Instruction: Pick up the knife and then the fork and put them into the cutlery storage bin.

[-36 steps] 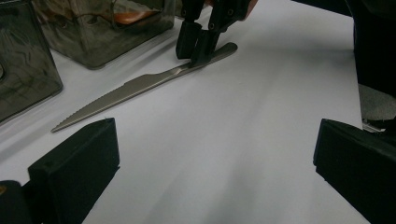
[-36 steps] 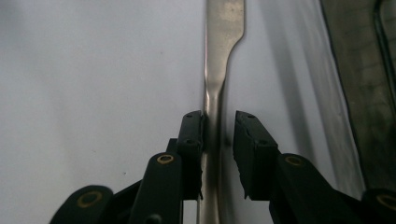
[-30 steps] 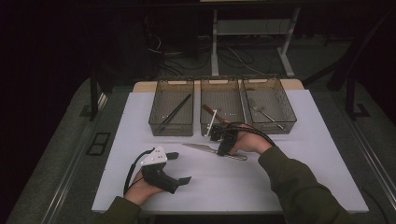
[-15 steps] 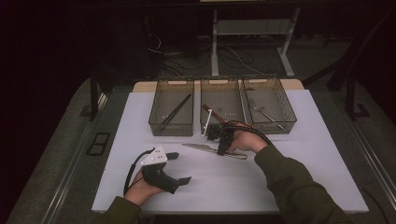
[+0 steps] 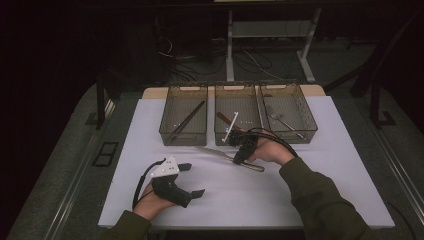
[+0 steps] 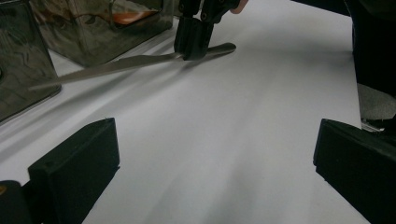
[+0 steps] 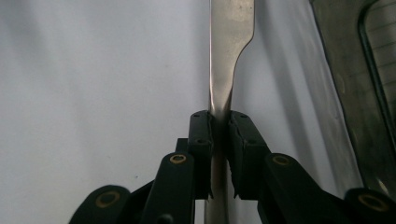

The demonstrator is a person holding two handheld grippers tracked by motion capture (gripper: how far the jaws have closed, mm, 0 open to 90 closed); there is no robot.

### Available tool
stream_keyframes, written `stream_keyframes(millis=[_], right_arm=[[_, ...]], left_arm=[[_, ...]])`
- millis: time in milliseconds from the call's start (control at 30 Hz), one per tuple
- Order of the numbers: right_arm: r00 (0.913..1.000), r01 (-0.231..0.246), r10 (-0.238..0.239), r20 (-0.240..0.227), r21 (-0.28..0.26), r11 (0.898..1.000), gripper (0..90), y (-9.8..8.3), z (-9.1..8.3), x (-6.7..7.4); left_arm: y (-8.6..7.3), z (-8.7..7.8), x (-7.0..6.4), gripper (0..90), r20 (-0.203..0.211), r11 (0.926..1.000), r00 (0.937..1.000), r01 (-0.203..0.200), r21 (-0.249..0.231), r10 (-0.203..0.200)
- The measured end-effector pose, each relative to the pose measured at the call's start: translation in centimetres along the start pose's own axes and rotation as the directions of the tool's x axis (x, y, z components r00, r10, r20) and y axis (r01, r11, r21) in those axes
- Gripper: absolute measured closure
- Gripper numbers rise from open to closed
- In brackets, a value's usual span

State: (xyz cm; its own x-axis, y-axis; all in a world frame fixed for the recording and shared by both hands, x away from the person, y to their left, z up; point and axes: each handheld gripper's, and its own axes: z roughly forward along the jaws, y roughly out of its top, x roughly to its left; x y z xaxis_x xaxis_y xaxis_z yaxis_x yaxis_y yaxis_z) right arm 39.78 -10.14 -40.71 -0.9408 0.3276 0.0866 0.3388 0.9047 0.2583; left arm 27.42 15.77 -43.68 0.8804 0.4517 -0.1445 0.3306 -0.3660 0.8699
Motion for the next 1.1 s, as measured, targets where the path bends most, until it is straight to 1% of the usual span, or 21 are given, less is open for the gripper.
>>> stream_keyframes(millis=[167,200,233,267,333,367,467,600,633,667,733,800,833,867,900,933,967,1000,1033,1100], right_arm=[[1.0000,-0.002,0.002,-0.004,-0.061,0.998,79.1,-0.8,-0.7,0.1],[1.0000,0.003,-0.003,-0.007,-0.079,0.997,79.1,-0.9,-0.8,0.1],[0.9999,-0.002,0.001,-0.011,-0.108,0.994,79.1,-1.2,-0.9,0.2],[0.9999,-0.001,0.000,-0.013,-0.120,0.993,79.1,-1.4,-1.1,0.1],[0.9998,-0.017,0.016,-0.013,-0.159,0.987,79.2,-1.8,-1.4,0.2],[0.9998,-0.019,0.017,-0.010,-0.169,0.985,79.2,-2.0,-1.5,0.2],[0.9997,-0.025,0.025,-0.003,-0.214,0.976,79.2,-2.6,-1.8,0.2],[0.9994,-0.035,0.036,-0.004,-0.273,0.961,79.2,-3.5,-2.2,0.1],[0.9986,-0.052,0.052,-0.008,-0.293,0.955,79.2,-3.7,-2.3,0.2],[0.9982,-0.059,0.058,-0.011,-0.314,0.948,79.3,-3.9,-2.3,0.2],[0.9977,-0.066,0.068,-0.006,-0.343,0.937,79.2,-4.4,-2.5,0.2],[0.9973,-0.072,0.073,-0.011,-0.369,0.927,79.2,-4.8,-2.8,0.1],[0.9965,-0.083,0.082,-0.018,-0.380,0.921,79.2,-5.0,-2.9,0.1],[0.9961,-0.086,0.088,-0.013,-0.396,0.914,79.2,-5.3,-3.1,0.0],[0.9958,-0.089,0.091,-0.015,-0.406,0.910,79.2,-5.5,-3.2,0.0],[0.9945,-0.099,0.105,-0.011,-0.422,0.901,79.2,-5.7,-3.3,0.0],[0.9945,-0.100,0.104,-0.015,-0.438,0.894,79.2,-5.9,-3.3,-0.2],[0.9927,-0.117,0.118,-0.025,-0.453,0.884,79.2,-6.0,-3.4,-0.2],[0.9884,-0.149,0.145,-0.046,-0.473,0.868,79.2,-6.2,-3.6,-0.1],[0.9869,-0.158,0.153,-0.052,-0.494,0.855,79.2,-6.5,-3.7,-0.2]], left_arm=[[0.0,0.0,0.0,0.0,-0.001,1.0000,1.0000,0.001,0.000,-0.001],[0.0,0.0,0.0,0.0,0.000,1.0000,1.0000,0.002,-0.001,-0.002],[0.0,0.0,0.0,0.0,0.001,1.0000,1.0000,0.003,-0.002,-0.003],[0.0,0.0,0.0,0.0,0.000,1.0000,1.0000,0.002,-0.001,-0.002],[0.0,0.0,0.0,0.0,0.000,1.0000,1.0000,0.001,0.001,-0.001],[0.0,0.0,0.0,0.0,0.000,1.0000,1.0000,0.002,0.000,-0.002],[0.0,0.0,0.0,0.0,-0.001,1.0000,1.0000,0.001,0.001,-0.001],[0.0,0.0,0.0,0.0,-0.001,1.0000,1.0000,-0.001,0.002,0.001],[0.0,0.0,0.0,0.0,-0.001,1.0000,1.0000,-0.001,0.002,0.001],[0.0,0.0,0.0,0.0,-0.002,1.0000,1.0000,-0.001,0.002,0.001],[0.0,0.0,0.0,0.0,-0.002,1.0000,1.0000,-0.001,0.002,0.001],[0.0,0.0,0.0,0.0,-0.003,1.0000,1.0000,0.000,0.002,0.000],[0.0,0.0,0.0,0.0,-0.003,1.0000,1.0000,-0.001,0.002,0.001],[0.0,0.1,0.0,0.0,-0.002,1.0000,1.0000,-0.001,0.003,0.001],[0.0,0.1,0.0,0.0,-0.003,1.0000,1.0000,-0.002,0.004,0.002],[0.0,0.1,0.0,0.0,-0.003,1.0000,1.0000,-0.001,0.003,0.001],[0.0,0.0,0.0,0.0,-0.003,1.0000,1.0000,-0.001,0.003,0.001],[0.0,0.0,0.0,0.0,-0.003,1.0000,1.0000,-0.001,0.002,0.001],[0.0,0.0,0.0,0.0,-0.004,1.0000,1.0000,0.000,0.002,0.000],[0.0,0.0,0.0,0.0,-0.005,1.0000,1.0000,0.003,-0.002,-0.003]])
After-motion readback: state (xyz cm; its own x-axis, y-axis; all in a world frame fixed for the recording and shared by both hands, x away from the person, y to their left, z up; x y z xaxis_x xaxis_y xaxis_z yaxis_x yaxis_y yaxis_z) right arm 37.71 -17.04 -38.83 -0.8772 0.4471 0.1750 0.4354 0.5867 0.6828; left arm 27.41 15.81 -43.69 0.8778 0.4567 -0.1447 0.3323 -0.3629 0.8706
